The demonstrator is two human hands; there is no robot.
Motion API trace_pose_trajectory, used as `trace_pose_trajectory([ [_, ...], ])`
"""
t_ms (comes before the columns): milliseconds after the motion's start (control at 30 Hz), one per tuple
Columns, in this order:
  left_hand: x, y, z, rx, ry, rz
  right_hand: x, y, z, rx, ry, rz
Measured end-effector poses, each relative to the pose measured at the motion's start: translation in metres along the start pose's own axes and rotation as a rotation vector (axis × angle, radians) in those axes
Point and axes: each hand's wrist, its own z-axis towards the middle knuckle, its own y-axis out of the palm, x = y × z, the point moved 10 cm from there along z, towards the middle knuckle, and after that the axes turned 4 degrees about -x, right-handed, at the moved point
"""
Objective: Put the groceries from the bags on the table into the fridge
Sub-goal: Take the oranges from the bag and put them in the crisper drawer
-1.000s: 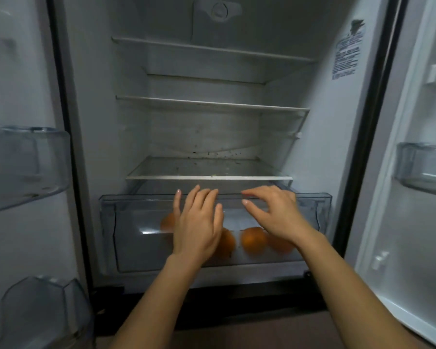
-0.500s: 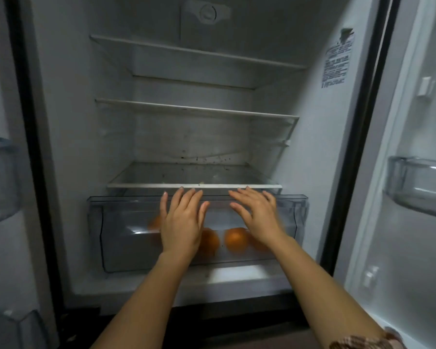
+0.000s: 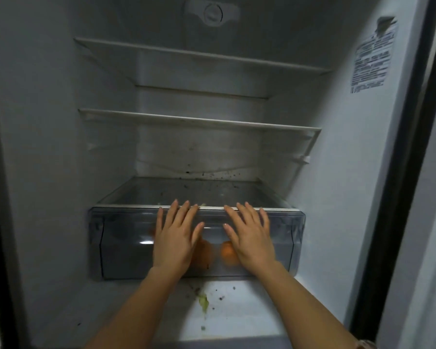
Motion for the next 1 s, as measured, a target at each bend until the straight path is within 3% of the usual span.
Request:
trace_pose_trajectory([
  [200,-0.002,0.006,0.000,0.033,0.014,0.054,0.002,0.006,0.000,0.119,-0.003,-0.046],
  [500,0.008,-0.027,-0.039,-0.134,-0.078,-0.013,-0.016,-0.020,-0.016,-0.013,0.027,0.112],
  [700,0.006,-0.118,-0.118,-0.065,-0.125,-0.062,-0.064,-0.073,-0.080,-0.015,0.108,0.375],
  [1000,-0.010,-0.313,-0.303,0.066,-0.111,0.140,-0.228,-0.182,-0.220,0.019,-0.051,0.626],
])
